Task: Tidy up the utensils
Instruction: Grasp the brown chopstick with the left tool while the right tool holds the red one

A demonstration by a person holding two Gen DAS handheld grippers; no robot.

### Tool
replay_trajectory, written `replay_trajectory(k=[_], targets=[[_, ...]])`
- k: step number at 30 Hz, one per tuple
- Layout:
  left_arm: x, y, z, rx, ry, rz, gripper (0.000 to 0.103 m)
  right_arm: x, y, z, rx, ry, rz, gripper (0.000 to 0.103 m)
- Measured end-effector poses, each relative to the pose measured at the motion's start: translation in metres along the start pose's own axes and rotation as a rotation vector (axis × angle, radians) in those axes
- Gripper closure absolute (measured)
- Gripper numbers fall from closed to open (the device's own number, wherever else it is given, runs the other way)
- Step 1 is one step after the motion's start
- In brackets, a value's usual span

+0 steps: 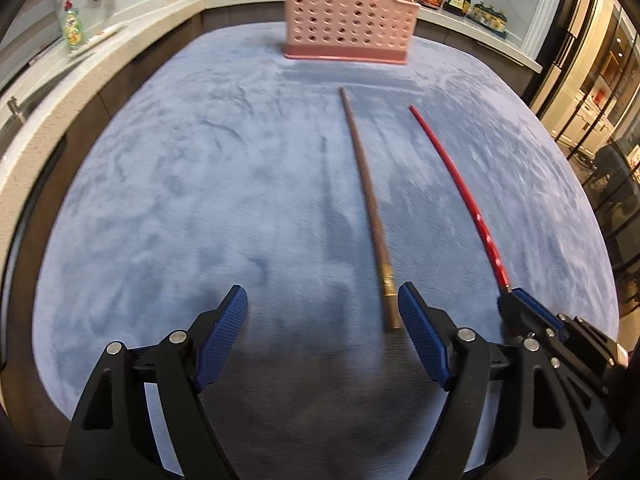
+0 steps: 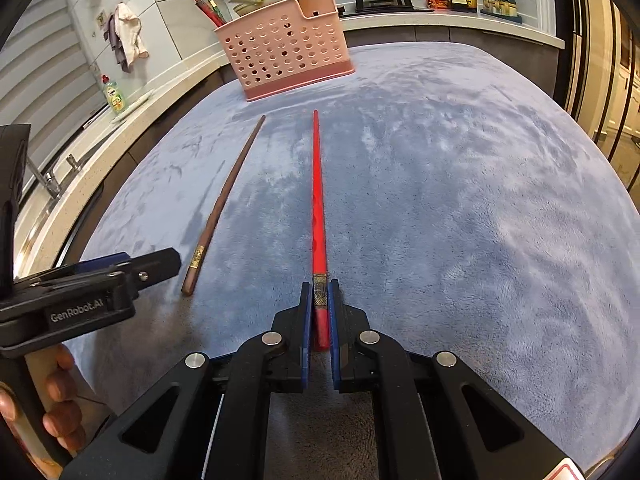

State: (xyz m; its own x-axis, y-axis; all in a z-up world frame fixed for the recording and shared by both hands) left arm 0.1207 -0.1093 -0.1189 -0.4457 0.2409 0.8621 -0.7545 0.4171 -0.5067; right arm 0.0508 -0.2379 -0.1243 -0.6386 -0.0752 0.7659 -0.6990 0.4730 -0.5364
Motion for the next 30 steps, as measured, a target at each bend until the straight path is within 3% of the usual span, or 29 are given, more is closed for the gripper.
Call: replay_trajectory(k=[9, 15, 24, 30], targets=[[-0.014, -0.002, 0.008, -0.004, -0.007, -0.015, 0.033, 0.000, 0.002, 0.001, -0.002, -0.007, 0.000, 0.096], [-0.016, -0.004, 0.005, -0.019, -0.031, -0.012, 0.049, 0.001, 0.002, 0.001, -0.003, -0.009, 0.000, 0.096], [-0.013, -0.004, 0.004, -0.041, -0.029, -0.020, 0.084, 0.000, 0.002, 0.001, -0.002, -0.008, -0.001, 0.096], [-0.012, -0.004, 0.003, -0.043, -0.028, -0.029, 0.094, 0.000, 0.001, 0.001, -0.002, -0.008, -0.002, 0.096]])
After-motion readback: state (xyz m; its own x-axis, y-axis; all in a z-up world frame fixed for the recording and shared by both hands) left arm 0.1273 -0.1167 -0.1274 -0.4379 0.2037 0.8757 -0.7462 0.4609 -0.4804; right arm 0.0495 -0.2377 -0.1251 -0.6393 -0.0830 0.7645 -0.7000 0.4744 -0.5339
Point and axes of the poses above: each gripper's, at about its wrist camera, not at the fingertips, and x roughly against the way its jaws point, z to its right, y to its underside, the point moved 9 cm from there along -x, roughly the way its jaws point, and after that the axes turned 10 degrees about -x, right-handed, at the moved point
